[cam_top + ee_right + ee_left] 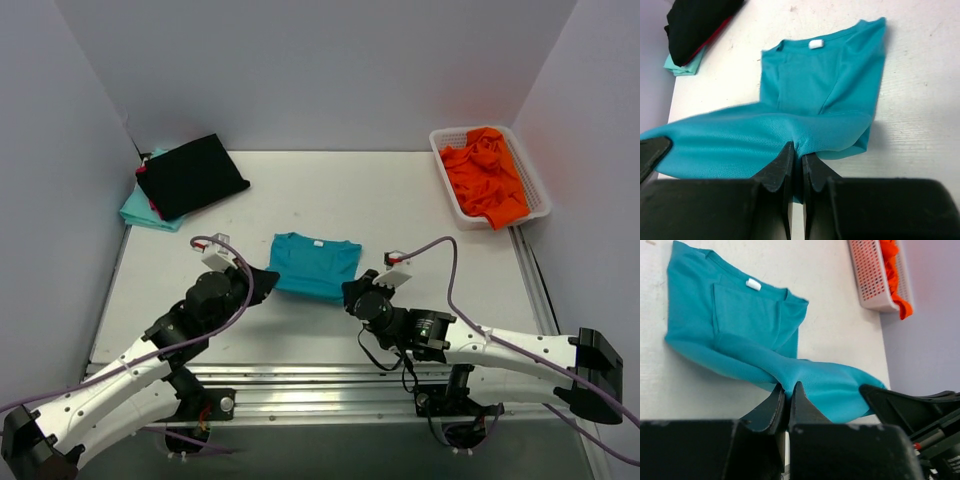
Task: Fold and stack the t-shirts
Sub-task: Fold the tshirt
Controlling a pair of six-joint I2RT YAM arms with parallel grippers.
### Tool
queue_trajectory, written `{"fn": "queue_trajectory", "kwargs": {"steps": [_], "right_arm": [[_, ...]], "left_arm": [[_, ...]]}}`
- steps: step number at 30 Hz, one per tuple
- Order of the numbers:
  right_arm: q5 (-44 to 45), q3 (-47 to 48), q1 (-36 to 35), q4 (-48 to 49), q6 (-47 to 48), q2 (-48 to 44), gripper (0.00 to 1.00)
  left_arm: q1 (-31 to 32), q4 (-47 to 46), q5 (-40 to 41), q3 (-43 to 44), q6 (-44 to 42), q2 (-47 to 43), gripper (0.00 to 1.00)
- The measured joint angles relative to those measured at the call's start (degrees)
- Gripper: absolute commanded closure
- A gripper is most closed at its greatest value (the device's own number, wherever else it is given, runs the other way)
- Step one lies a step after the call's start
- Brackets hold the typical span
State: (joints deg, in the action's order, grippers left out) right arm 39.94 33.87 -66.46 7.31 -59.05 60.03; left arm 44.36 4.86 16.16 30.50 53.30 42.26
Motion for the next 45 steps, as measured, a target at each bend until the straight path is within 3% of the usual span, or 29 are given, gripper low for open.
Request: {"fn": "queue_trajectory", "kwargs": {"steps": [6,17,22,27,28,29,30,31,32,36,38,41,45], "right_arm": [[0.3,2.1,-0.5,-6.6,-3.1,0.2,1.00],[2.5,7.2,0.2,-9.4,-2.4,7.2,1.00],[0.7,11.7,6.5,-7.8,1.1,13.0,1.00],[-3.8,17.9,14.8,-4.3,4.6,20.0,0.98],[-5.1,19.4,16.5,-3.3,5.3,22.1,0.96],[-6.3,21.4,18.6,-2.3,5.8,24.7,0.92],[-7.3,23.9,20.7,-1.7,6.2,27.8,0.50],[-7.8,26.6,22.8,-1.4,6.4,31.1,0.19],[-7.8,29.7,25.1,-2.3,7.1,34.8,0.01],[-5.2,48.9,33.3,-9.9,8.2,52.7,0.00],[-4.0,53.2,35.3,-12.5,8.3,56.8,0.00],[-2.5,53.9,35.6,-16.3,8.9,56.5,0.00],[-1.5,53.1,34.3,-17.1,9.7,53.0,0.00]], "left_arm": [[0.6,5.1,-0.3,0.0,0.5,0.3,0.98],[0.5,5.8,2.3,4.2,-0.6,5.0,0.98],[-2.3,5.2,2.8,8.6,-2.3,11.0,0.98],[-11.3,1.1,-3.1,12.6,-3.9,21.6,0.98],[-13.2,0.0,-4.5,14.0,-4.3,24.7,0.96],[-15.1,-1.3,-6.0,15.8,-4.7,28.2,0.75],[-16.8,-2.6,-7.8,18.1,-5.3,32.0,0.39],[-18.7,-3.9,-9.8,20.5,-6.1,36.4,0.02],[-20.7,-4.9,-11.3,23.9,-6.8,41.1,0.06],[-28.1,-3.7,-18.7,47.3,-10.0,65.4,0.06],[-30.1,-3.6,-20.9,54.1,-11.3,72.2,0.06],[-31.6,-0.6,-23.6,55.4,-13.0,73.6,0.06],[-32.3,0.9,-25.2,53.0,-15.0,68.6,0.06]]}}
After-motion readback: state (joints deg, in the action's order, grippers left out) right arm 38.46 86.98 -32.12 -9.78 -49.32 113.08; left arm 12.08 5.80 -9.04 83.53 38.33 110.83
